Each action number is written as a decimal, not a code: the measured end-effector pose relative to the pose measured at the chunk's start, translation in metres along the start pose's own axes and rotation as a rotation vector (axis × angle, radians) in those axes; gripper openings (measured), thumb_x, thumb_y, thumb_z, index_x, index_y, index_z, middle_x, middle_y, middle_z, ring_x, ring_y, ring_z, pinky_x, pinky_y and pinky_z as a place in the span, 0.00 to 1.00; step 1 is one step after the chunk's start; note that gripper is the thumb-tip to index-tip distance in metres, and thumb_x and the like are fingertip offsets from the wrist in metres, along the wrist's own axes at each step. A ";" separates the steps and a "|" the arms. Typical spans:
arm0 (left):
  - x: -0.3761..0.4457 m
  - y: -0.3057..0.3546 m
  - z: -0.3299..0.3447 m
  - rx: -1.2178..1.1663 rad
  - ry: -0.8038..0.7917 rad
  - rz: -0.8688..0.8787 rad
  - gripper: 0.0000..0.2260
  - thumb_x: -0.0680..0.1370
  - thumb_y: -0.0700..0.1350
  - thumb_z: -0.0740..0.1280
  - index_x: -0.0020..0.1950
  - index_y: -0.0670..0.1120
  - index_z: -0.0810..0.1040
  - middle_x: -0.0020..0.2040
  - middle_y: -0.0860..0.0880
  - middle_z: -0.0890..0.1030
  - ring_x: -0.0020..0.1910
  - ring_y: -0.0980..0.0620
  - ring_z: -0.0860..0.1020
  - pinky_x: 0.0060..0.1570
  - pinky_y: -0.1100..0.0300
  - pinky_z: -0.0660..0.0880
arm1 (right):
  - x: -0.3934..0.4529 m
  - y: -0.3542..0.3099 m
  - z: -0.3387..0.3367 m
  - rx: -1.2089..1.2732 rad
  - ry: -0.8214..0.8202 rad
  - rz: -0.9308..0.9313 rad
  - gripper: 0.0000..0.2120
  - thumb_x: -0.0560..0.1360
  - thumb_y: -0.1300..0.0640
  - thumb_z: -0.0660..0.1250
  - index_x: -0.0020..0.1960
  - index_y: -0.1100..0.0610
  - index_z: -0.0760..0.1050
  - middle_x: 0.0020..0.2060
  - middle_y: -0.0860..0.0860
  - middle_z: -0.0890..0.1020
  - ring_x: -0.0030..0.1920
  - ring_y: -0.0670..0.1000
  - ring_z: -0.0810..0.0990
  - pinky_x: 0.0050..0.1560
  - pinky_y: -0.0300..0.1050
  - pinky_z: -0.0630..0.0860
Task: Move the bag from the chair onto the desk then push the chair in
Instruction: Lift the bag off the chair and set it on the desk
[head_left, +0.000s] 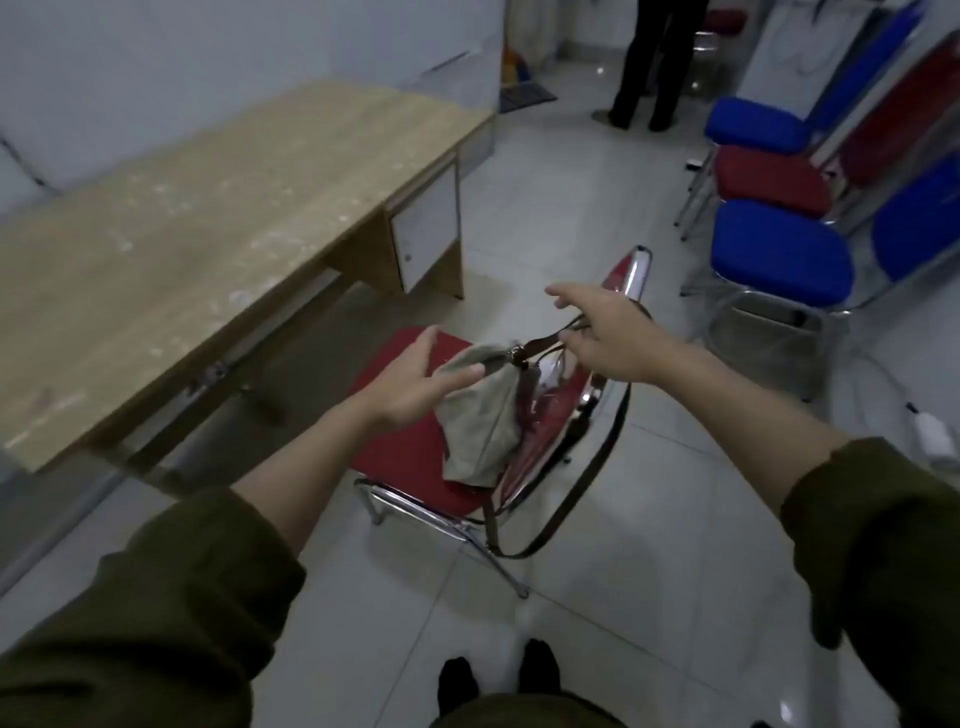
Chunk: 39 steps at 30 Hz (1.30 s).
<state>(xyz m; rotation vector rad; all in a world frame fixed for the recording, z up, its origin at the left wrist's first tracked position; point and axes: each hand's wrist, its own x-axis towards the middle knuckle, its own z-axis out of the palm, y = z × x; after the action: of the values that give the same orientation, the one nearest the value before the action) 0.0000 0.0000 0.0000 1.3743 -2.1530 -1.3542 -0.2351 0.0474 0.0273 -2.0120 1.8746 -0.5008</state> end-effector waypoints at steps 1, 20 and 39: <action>0.004 0.007 0.009 -0.010 -0.018 0.020 0.40 0.72 0.61 0.65 0.76 0.47 0.49 0.77 0.46 0.55 0.75 0.48 0.57 0.71 0.52 0.59 | -0.006 0.008 -0.003 -0.016 0.054 0.023 0.23 0.75 0.62 0.61 0.69 0.56 0.62 0.64 0.56 0.73 0.60 0.53 0.73 0.64 0.51 0.70; 0.097 0.096 0.120 -0.939 0.157 -0.359 0.15 0.76 0.42 0.62 0.62 0.41 0.66 0.50 0.38 0.78 0.45 0.48 0.81 0.45 0.54 0.79 | -0.042 0.059 0.029 0.449 0.471 0.119 0.15 0.73 0.62 0.67 0.59 0.60 0.76 0.44 0.50 0.76 0.41 0.42 0.75 0.45 0.32 0.77; 0.111 0.033 0.057 -0.862 0.042 -0.178 0.11 0.77 0.34 0.59 0.58 0.35 0.73 0.34 0.50 0.85 0.18 0.61 0.59 0.17 0.70 0.56 | 0.033 0.107 -0.008 0.299 0.319 0.191 0.16 0.77 0.59 0.61 0.64 0.58 0.71 0.58 0.53 0.70 0.58 0.51 0.71 0.63 0.54 0.73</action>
<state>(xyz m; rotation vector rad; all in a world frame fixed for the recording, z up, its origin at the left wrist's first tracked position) -0.1128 -0.0536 -0.0323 1.1967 -1.1539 -1.9519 -0.3306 0.0075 -0.0165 -1.6151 2.0013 -1.0291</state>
